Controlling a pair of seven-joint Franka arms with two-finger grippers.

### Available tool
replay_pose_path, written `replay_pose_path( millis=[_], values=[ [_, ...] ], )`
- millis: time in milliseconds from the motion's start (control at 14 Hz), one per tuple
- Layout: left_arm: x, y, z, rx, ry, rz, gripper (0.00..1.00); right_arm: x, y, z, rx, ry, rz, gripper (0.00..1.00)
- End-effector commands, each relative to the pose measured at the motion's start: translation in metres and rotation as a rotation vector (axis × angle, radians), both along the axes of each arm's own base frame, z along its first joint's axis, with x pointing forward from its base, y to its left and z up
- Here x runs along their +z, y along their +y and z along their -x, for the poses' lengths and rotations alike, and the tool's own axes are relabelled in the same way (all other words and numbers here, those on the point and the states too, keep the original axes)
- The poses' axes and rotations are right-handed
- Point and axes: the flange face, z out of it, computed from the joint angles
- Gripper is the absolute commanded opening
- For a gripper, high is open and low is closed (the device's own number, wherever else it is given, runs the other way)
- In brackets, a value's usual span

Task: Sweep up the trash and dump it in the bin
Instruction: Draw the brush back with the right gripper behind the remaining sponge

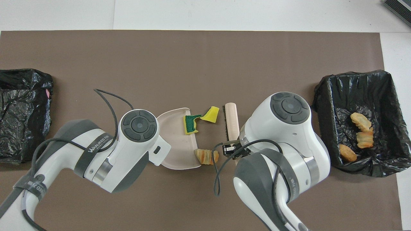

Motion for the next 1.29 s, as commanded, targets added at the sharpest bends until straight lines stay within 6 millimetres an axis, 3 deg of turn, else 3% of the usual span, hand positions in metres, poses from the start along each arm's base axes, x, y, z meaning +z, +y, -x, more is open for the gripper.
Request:
replay_pose_path(
  millis=[0,215,430,788,860,1075,1218],
  values=[
    [0.0,0.004,0.01,0.001,-0.016,-0.002,0.0,-0.014,-0.039,0.029,-0.135,0.017,0.116,0.0],
    [-0.001,0.004,0.012,0.0,-0.012,-0.004,0.0,-0.022,-0.07,0.046,-0.282,0.086,0.205,0.0],
    [-0.007,0.006,0.027,-0.009,-0.021,0.006,0.0,-0.011,-0.085,0.076,-0.343,0.094,0.299,0.0],
    [-0.014,0.004,0.031,-0.002,-0.064,0.041,0.0,-0.052,-0.133,0.16,-0.349,0.068,0.296,0.0],
    [-0.024,-0.001,0.034,-0.006,-0.056,0.034,0.0,-0.058,-0.138,0.17,-0.356,0.074,0.252,0.0],
    [-0.032,-0.003,0.039,0.029,-0.063,0.032,0.0,-0.072,-0.129,0.171,-0.346,0.064,0.224,0.0],
    [-0.032,-0.003,0.038,0.03,-0.065,0.032,0.0,-0.077,-0.118,0.16,-0.323,0.054,0.189,0.0]
  ],
)
